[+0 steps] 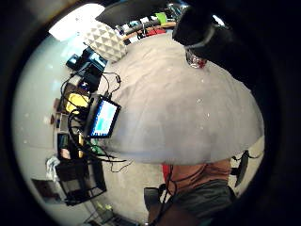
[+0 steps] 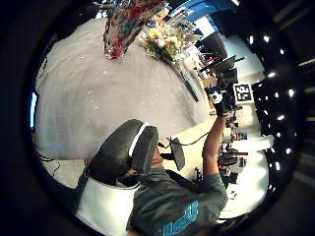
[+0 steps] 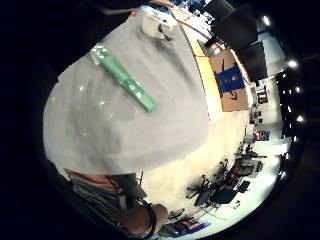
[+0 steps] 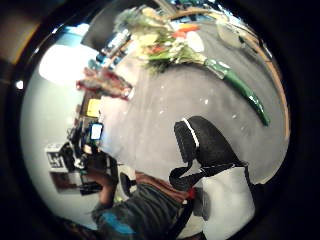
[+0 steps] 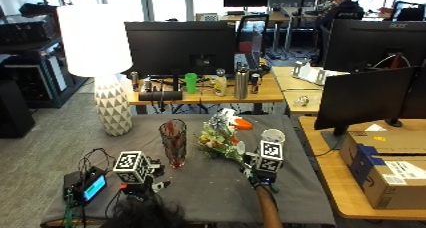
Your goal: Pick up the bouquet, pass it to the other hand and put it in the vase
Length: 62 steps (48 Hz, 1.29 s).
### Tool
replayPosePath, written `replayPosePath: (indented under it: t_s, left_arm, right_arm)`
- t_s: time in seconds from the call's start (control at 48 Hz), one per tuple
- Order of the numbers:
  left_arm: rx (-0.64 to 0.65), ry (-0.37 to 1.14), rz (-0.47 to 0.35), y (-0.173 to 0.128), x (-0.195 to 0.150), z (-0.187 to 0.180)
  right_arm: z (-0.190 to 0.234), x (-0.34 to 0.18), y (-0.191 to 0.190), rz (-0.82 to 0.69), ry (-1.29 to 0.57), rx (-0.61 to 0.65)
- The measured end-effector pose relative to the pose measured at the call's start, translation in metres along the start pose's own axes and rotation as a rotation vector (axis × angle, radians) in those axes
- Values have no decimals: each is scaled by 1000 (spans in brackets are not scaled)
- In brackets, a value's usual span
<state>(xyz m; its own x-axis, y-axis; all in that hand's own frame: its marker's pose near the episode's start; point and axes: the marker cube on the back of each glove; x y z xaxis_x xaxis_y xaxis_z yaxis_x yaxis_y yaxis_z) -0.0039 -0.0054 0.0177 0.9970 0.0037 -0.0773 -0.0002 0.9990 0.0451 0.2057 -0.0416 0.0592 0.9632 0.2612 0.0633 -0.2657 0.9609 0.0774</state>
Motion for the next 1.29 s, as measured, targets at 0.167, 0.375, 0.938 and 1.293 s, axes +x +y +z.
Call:
replayPosePath:
  t_s: [0.167, 0.375, 0.938, 1.293]
  left_arm:
    - [6, 1, -6, -3, -2, 5]
    - [-3, 5, -18, -2, -2, 10]
    - [-83, 42, -16, -1, 0, 30]
    - [-23, 97, -21, -12, -3, 25]
  right_arm:
    - [31, 42, -26, 77, -50, -30]
    - [86, 73, -49, 142, -92, -116]
    - [92, 60, -39, 189, 28, -112]
    - [103, 60, -51, 235, -53, -21]
